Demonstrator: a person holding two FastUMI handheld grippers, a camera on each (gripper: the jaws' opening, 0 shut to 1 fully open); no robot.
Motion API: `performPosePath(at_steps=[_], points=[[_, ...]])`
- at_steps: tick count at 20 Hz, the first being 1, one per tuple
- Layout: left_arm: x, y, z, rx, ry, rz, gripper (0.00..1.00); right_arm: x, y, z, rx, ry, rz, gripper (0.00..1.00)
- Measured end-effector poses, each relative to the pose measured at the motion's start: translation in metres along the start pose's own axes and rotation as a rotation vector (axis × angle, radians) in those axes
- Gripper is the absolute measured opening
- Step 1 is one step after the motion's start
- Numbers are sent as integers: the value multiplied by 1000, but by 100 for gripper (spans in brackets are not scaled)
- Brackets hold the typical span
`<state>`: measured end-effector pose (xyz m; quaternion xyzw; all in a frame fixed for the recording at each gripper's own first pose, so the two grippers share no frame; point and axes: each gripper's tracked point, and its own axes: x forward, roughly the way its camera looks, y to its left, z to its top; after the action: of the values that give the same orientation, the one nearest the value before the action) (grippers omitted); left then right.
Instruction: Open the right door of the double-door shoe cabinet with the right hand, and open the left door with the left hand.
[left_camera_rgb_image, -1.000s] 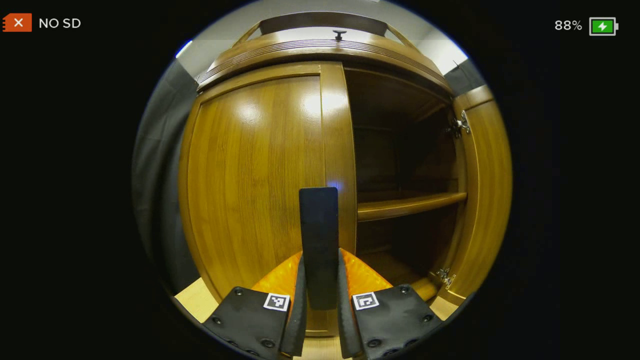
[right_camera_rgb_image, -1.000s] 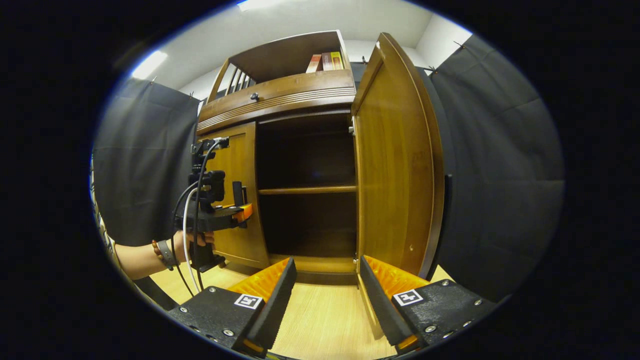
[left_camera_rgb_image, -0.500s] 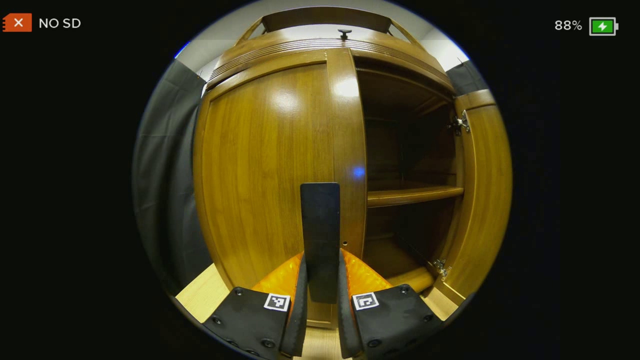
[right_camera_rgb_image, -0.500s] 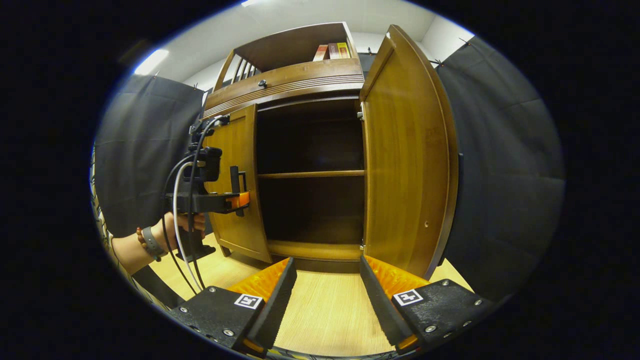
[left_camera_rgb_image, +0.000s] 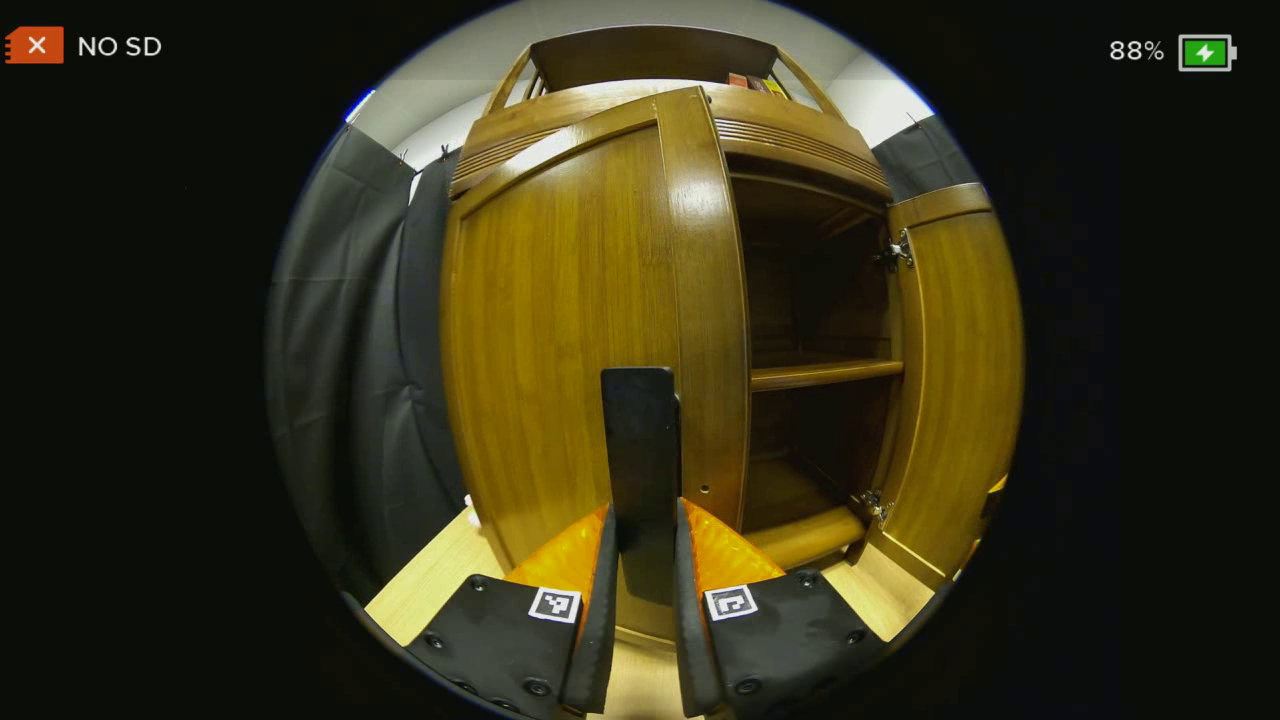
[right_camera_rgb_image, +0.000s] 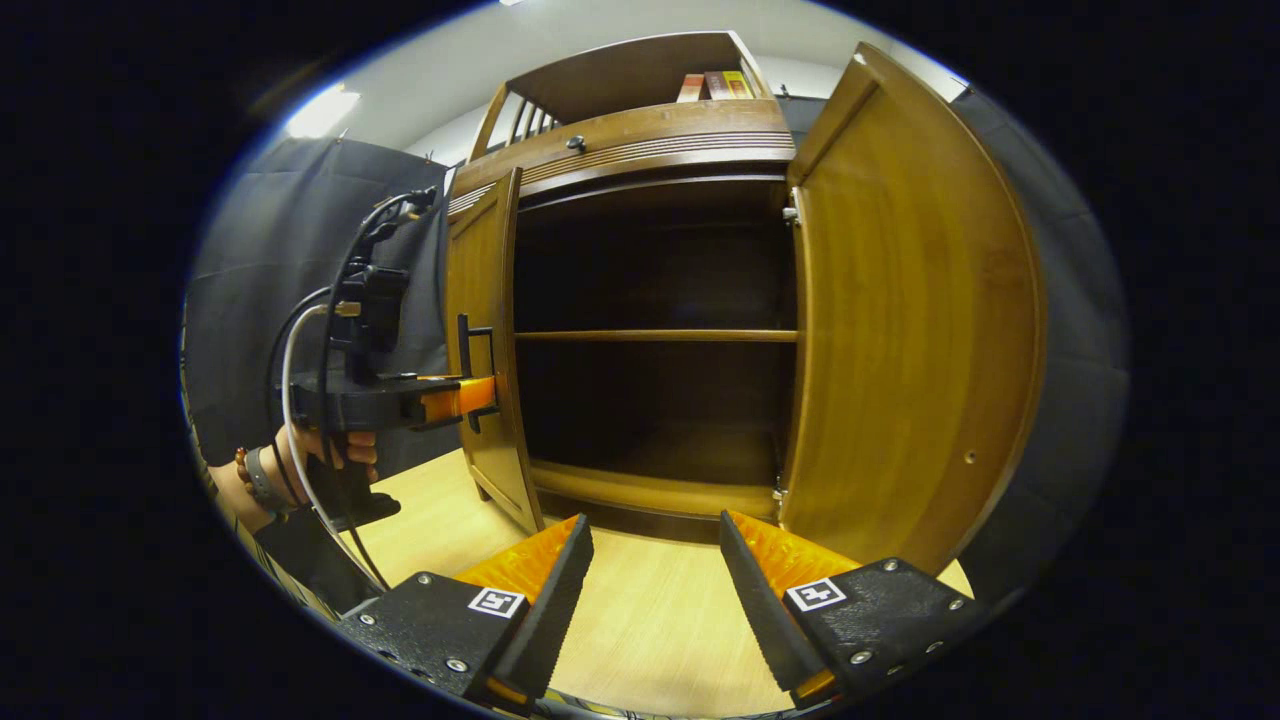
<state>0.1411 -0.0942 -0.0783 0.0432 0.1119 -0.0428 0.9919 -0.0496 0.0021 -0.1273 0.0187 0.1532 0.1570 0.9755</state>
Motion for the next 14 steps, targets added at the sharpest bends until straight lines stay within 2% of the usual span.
performPosePath(at_steps=[10,14], points=[[-30,35,-5,5,-5,116,29,19,42,-10,4,38,115,80],[-42,53,-7,-18,-11,198,28,23,58,-7,-10,32,156,80]])
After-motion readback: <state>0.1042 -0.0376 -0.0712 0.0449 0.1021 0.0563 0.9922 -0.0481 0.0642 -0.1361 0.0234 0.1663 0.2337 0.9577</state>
